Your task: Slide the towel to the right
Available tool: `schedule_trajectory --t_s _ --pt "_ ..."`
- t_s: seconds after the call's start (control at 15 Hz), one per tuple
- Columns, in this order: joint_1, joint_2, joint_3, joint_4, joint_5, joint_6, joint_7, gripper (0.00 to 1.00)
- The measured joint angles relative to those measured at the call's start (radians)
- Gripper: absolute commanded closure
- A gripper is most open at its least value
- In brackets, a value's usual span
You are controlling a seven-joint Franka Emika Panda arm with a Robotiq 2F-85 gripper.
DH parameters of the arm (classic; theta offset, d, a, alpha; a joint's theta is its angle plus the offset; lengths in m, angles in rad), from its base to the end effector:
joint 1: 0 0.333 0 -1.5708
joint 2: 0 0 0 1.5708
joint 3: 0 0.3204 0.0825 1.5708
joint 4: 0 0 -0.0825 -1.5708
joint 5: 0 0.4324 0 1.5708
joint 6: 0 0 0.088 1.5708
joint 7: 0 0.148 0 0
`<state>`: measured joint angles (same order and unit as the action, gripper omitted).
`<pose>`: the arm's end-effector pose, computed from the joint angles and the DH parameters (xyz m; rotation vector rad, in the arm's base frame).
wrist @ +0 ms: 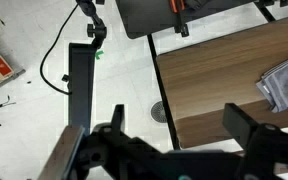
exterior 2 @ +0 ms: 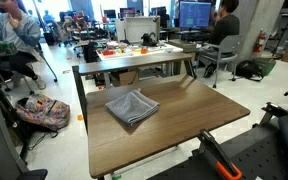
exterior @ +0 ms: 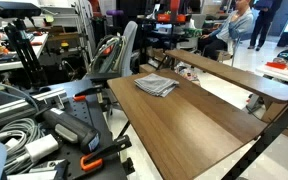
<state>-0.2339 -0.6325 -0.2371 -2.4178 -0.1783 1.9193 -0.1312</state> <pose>0.3716 -0.2137 0.4856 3.0478 -0.3875 0.1688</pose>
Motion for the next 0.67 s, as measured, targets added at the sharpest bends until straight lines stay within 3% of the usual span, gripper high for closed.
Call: schedule_trajectory --t_s 0.67 --pt "0.004 0.0 0.007 -0.011 0.032 0.017 0.044 0.0"
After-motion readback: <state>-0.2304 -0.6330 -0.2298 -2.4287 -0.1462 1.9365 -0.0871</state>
